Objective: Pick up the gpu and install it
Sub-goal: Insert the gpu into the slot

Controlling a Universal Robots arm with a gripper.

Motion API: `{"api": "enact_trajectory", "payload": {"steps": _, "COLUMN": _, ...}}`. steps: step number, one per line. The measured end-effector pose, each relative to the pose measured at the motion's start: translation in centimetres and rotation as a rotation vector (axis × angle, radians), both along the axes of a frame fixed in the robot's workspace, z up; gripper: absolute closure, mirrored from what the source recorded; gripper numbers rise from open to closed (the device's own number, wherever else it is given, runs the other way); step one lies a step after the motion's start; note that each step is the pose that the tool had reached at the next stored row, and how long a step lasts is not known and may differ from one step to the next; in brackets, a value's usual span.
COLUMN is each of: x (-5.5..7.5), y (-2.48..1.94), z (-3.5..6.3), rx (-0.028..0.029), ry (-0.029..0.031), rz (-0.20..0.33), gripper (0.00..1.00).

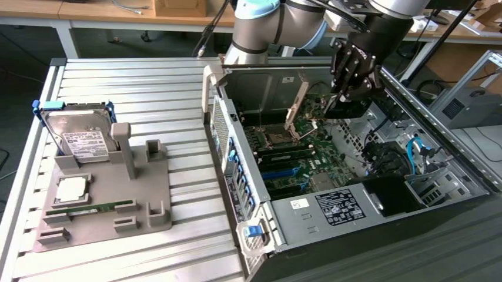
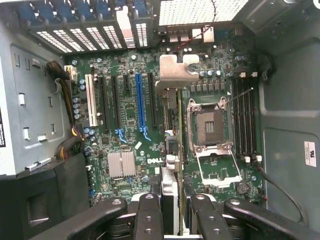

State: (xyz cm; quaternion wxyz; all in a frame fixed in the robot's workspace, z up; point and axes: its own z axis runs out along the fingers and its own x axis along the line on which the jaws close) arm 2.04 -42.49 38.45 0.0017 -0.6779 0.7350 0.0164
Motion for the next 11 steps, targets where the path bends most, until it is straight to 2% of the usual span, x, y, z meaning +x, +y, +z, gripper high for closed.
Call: {"api": "enact_trajectory", "payload": {"steps": 11, "x": 0.00, "y": 0.00, "z": 0.00, "rx": 0.0000, "ry": 0.0000, "rz": 0.061, "gripper": 0.73}}
